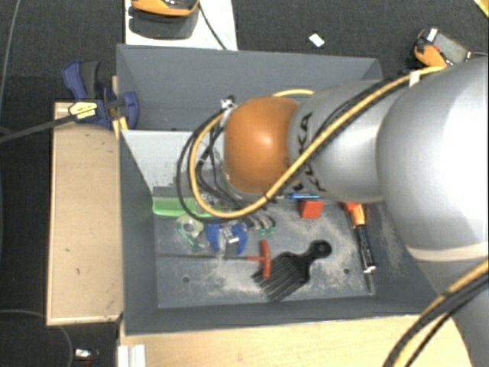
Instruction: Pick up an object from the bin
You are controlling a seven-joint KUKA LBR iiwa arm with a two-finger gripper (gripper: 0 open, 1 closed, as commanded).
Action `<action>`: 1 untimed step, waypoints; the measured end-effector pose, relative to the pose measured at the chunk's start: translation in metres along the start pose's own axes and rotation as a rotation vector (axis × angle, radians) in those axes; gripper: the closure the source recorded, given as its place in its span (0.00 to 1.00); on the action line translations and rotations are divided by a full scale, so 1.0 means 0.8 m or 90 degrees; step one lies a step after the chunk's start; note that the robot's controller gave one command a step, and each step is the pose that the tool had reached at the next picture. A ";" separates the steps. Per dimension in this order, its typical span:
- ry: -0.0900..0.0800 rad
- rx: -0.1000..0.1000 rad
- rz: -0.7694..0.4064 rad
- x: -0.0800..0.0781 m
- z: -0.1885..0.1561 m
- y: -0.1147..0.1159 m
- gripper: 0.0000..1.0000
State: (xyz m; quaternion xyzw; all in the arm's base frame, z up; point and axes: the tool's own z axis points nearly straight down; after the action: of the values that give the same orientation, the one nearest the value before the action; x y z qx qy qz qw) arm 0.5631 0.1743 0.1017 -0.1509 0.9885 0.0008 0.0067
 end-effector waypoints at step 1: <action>0.004 0.001 0.039 0.013 0.001 -0.013 0.00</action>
Offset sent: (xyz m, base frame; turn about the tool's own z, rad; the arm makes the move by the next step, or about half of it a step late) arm 0.0132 -0.0382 -0.0317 -0.0903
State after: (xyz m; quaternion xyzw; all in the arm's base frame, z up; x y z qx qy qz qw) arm 0.5564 0.1612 0.1006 -0.1205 0.9927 -0.0001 0.0039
